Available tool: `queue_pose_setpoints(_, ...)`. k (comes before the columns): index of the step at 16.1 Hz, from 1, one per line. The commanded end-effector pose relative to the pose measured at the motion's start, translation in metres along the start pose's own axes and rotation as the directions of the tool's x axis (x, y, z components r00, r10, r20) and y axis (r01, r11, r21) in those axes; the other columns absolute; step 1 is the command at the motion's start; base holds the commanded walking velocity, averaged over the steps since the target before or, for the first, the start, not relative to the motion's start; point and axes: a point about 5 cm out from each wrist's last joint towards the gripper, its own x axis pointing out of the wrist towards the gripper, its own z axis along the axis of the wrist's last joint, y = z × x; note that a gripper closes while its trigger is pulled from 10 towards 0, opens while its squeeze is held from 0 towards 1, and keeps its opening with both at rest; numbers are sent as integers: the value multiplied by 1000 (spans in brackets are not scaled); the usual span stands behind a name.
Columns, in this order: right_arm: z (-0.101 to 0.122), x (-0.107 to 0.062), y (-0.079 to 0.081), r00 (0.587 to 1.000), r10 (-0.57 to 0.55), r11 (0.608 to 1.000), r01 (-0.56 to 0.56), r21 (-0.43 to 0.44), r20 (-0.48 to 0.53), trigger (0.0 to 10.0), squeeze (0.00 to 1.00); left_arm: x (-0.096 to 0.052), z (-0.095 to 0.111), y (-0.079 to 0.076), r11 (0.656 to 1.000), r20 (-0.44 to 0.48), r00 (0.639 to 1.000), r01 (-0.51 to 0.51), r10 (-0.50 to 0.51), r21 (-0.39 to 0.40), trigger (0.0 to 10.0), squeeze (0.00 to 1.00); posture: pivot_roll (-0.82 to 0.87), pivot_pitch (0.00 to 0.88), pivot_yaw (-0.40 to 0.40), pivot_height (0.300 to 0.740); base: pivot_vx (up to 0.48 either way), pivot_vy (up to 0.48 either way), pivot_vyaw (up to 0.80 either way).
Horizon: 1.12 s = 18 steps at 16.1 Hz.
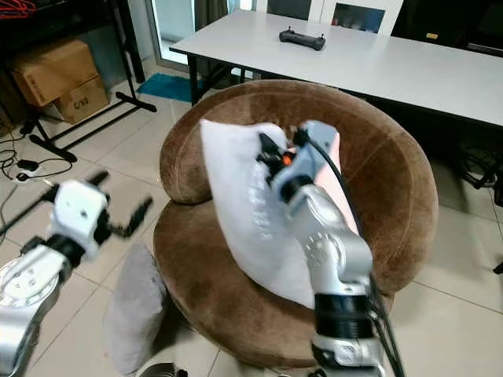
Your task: Move the pillow to the sofa from floor
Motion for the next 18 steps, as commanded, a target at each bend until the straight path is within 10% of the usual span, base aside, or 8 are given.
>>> queue_pose_setpoints(1,7,10,10,999,31,995,-32,96,9,10000,0,-4,5,-4,997,10,997,73,-73,-18,10000,0,126,0,-33,740,0,0,0)
queue_pose_setpoints(10,-14,62,-68,911,-396,893,411,183,-115,10000,0,-16,7,-13,975,-22,976,213,-215,-63,10000,0,145,0,-31,740,0,0,0)
queue_pose_setpoints(11,-4,59,-81,876,-476,872,482,90,-82,10000,1000,-16,8,-12,977,-23,978,206,-207,-59,10000,0,154,0,-41,740,0,0,0)
queue_pose_setpoints(18,51,46,-115,807,-575,818,566,99,133,10000,1000,-14,10,-10,991,-7,992,122,-122,-61,10000,0,152,0,-46,740,0,0,0)
